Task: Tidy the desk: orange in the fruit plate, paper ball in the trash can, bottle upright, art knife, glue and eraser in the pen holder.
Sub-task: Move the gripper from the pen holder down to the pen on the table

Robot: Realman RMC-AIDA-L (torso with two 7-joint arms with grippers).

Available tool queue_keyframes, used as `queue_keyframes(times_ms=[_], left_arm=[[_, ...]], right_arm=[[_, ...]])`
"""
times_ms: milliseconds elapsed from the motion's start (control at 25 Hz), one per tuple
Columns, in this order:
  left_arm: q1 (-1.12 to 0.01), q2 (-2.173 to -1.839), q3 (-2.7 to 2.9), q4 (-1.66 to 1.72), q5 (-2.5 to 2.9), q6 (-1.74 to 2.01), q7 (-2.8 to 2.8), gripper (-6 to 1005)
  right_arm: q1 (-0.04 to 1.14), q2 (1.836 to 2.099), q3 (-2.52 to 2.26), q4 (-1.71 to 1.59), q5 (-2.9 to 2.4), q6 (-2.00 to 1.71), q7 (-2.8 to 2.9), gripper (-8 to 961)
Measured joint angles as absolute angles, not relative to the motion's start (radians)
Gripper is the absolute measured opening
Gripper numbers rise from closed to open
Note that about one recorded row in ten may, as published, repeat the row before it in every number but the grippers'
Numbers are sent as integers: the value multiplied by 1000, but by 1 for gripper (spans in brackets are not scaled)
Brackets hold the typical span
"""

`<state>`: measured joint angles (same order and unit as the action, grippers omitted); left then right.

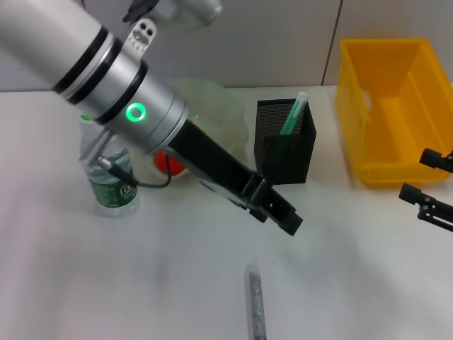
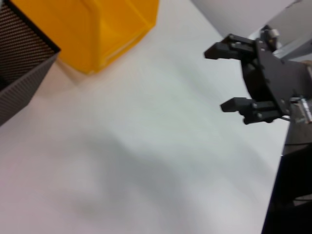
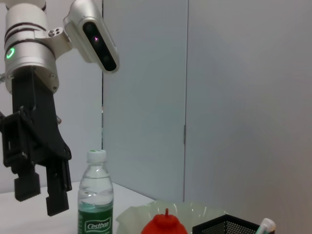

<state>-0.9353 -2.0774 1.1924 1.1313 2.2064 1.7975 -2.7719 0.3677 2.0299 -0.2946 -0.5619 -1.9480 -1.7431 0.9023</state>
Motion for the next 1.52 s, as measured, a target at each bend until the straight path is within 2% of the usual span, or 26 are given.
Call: queue_keyframes(times_ms=[360,640,760,1040,1120,1320,1520], left_arm=[[-1005,-2080,1203,1062,2286,1786,-2876,606],[-1003,-2080,1238,1028,2309,1782,-2830,644],[-943,-2077,1234,1042,2246,1756,-2699,660],[-719,-2066,1140,979,2028,1685,-2143,696],[-673,-2063,1060,911,1975,1691,-1966,706],[-582,-2045,877,747,1906,1718,-1590,732],[-533,-2050,797,692,1894,1730,-1396,774]], right_arm=[[372,2028,-275,-564,-1948,-1741,889,699],[369,2028,-274,-564,-1939,-1743,888,699],[369,2028,-274,-561,-1938,-1752,904,699],[394,2028,-288,-563,-1938,-1791,1056,700],[416,2019,-335,-599,-1945,-1823,1195,700],[457,2002,-487,-690,-1951,-1843,1489,700],[557,1998,-700,-843,-2087,-1831,1905,700]])
